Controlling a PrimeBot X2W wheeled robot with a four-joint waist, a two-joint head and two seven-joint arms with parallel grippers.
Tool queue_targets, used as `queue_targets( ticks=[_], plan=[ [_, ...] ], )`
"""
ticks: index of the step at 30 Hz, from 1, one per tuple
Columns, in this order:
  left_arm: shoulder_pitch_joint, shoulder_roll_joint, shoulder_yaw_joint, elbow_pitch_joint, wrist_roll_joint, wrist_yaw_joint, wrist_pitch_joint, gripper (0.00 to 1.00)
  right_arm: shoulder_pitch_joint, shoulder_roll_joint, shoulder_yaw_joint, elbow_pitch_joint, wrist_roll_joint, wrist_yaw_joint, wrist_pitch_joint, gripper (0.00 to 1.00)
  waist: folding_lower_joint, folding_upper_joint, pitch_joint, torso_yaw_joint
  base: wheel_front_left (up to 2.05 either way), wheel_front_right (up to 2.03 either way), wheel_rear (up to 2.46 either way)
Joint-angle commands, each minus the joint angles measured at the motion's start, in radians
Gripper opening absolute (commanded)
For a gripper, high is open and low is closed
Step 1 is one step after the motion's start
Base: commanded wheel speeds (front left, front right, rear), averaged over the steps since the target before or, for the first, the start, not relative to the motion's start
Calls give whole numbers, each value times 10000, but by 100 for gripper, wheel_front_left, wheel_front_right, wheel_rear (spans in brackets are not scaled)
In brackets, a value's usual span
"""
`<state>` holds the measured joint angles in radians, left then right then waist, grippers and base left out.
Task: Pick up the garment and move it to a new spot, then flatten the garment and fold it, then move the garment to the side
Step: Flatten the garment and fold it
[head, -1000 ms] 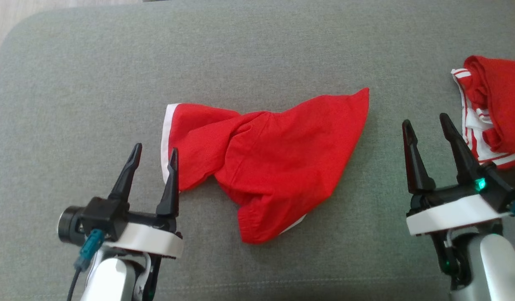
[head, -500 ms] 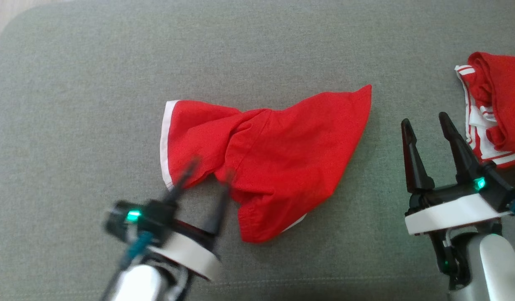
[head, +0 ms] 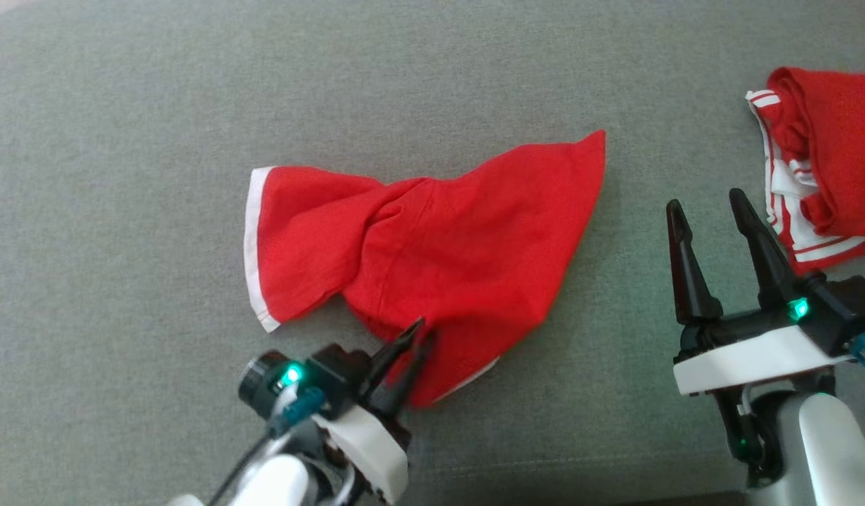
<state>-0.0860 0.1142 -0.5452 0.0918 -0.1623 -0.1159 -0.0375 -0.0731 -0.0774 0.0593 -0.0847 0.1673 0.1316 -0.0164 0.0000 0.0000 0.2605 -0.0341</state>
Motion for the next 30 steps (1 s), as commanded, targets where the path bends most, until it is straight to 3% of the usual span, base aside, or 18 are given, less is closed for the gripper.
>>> queue_targets(
  ticks=[1, 13, 27, 28, 29, 30],
  plan=[
    [-521, 69, 381, -345, -106, 11, -194, 0, -253, 29, 190, -352, 29, -9, -37, 100, 0, 0, 21, -52, 0, 0, 0],
    [-1715, 439, 1926, 6, -617, 606, -558, 0, -182, 118, 27, -358, 126, -9, 62, 100, 0, 0, 176, -224, 0, 0, 0],
    [-3744, 1151, 2768, 2833, -781, 606, -845, 0, -193, 208, -64, -204, 182, -9, 214, 100, 0, 0, 455, -632, 0, 0, 0],
    [-3952, 1151, 2812, 3298, -863, 553, -995, 36, -198, 218, -62, -171, 180, -9, 221, 100, 0, 0, 479, -643, 0, 0, 0],
    [-4033, 1115, 2860, 3494, -939, 542, -1102, 100, -198, 222, -57, -153, 177, -9, 226, 100, 0, 0, 483, -649, 0, 0, 0],
    [-4081, 1085, 2865, 3651, -971, 529, -1214, 100, -200, 226, -54, -136, 175, -9, 231, 100, 0, 0, 481, -652, 0, 0, 0]
  ],
)
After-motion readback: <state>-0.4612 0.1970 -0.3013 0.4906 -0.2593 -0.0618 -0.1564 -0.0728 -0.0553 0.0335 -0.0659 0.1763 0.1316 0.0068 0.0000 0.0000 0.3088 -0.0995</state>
